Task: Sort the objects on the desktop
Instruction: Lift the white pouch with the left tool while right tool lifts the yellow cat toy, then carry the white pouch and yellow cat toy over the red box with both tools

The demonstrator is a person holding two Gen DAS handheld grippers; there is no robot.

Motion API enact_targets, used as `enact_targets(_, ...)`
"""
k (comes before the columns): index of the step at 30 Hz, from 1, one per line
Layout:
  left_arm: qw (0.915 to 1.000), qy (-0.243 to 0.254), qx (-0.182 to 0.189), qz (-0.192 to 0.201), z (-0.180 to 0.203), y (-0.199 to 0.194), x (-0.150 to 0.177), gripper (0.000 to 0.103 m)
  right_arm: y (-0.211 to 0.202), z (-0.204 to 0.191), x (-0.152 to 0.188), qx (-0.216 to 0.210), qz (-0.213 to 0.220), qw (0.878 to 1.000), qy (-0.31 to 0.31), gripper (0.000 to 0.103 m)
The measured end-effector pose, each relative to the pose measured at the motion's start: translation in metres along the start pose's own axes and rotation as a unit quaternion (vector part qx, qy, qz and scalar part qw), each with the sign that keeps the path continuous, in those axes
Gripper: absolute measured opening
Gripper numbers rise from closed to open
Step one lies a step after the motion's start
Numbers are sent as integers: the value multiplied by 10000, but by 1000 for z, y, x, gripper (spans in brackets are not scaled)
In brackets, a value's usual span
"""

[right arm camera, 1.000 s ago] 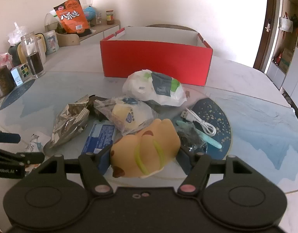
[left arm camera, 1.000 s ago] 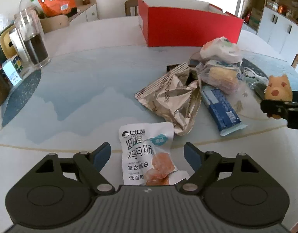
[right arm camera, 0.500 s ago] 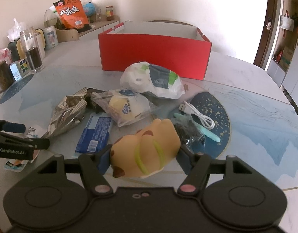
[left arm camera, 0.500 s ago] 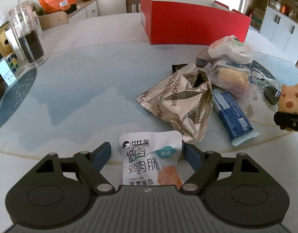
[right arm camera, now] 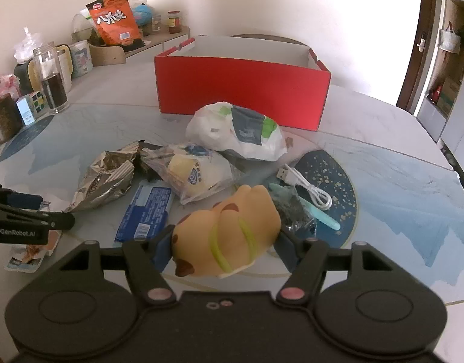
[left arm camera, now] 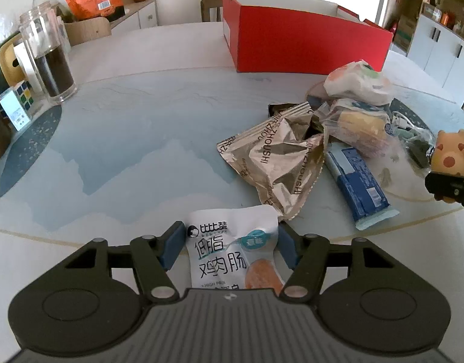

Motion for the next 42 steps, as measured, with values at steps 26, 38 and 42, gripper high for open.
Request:
enact_targets(26,9974,242,130,671,45,-71,-33,64,-41,9,-10,-50,338,9994,34,67)
enact_targets(38,9931,475,182,1057,74,-89,-81,64,-64,25,-36,-122,605,9980,169,67)
enact_targets(42,9923,542,218,1091,76,-88,-100,64,-65,29,-51,-118,645,9977,190,67)
Point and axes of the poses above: each gripper's, at about its wrist camera, not at the fingertips, and y roughly the way its jaws point, z to its right, x to its underside, the point moved 8 cm from there along y, roughly the way its jaws point
